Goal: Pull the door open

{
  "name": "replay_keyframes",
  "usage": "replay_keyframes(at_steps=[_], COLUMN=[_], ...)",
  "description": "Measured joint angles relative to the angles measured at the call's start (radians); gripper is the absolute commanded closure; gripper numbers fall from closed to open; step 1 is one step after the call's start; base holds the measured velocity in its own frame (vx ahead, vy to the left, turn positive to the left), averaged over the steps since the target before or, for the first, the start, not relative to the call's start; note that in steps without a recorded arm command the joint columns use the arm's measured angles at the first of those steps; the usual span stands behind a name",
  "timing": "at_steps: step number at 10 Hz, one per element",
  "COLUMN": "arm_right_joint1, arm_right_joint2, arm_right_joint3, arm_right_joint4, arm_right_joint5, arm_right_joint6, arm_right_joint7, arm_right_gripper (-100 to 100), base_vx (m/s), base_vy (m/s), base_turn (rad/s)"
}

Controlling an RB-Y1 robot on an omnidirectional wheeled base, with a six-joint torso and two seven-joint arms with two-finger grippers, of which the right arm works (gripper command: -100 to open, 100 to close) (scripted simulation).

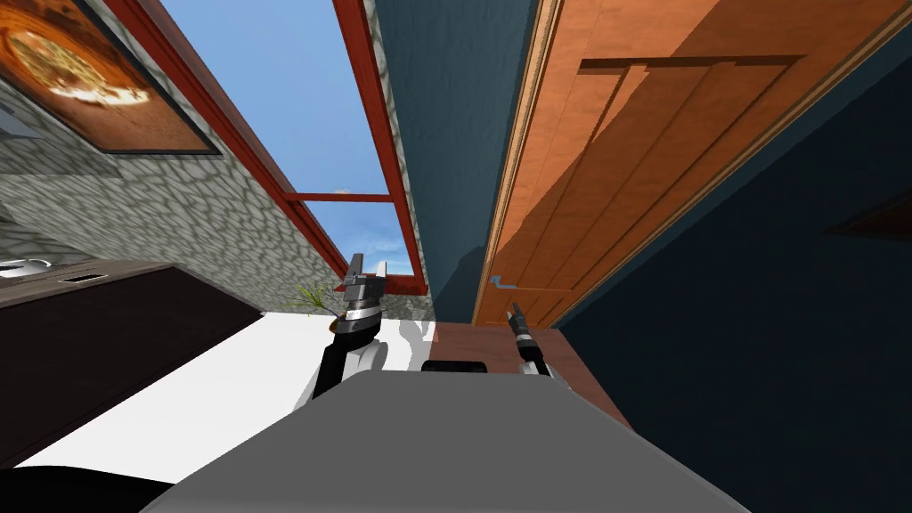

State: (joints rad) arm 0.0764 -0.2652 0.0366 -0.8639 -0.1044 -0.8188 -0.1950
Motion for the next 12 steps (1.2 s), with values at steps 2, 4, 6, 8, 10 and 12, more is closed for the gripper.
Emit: replay_keyframes(at_steps=[2,4,6,8,10,12], arm_right_joint1=[-0.008,-0.019,-0.021,-0.018,-0.035,-0.053], arm_right_joint2=[-0.006,-0.01,-0.015,-0.011,-0.013,-0.014], arm_right_joint3=[0.001,0.001,-0.013,-0.049,-0.062,-0.096], arm_right_joint4=[0.039,0.073,0.078,0.076,0.118,0.156], arm_right_joint5=[-0.001,-0.001,-0.009,-0.029,-0.036,-0.055], arm_right_joint6=[-0.01,-0.015,-0.013,-0.001,-0.019,-0.028], arm_right_joint7=[-0.005,-0.008,-0.008,0.007,0.011,0.02], arm_right_gripper=[-100,-100,-100,-100,-100,-100], base_vx=[0.094,0.084,0.071,0.105,0.04,0.108], base_vy=[-0.02,-0.026,-0.01,-0.05,-0.008,-0.046], base_turn=[0.039,0.024,0.27,0.228,0.111,0.33])
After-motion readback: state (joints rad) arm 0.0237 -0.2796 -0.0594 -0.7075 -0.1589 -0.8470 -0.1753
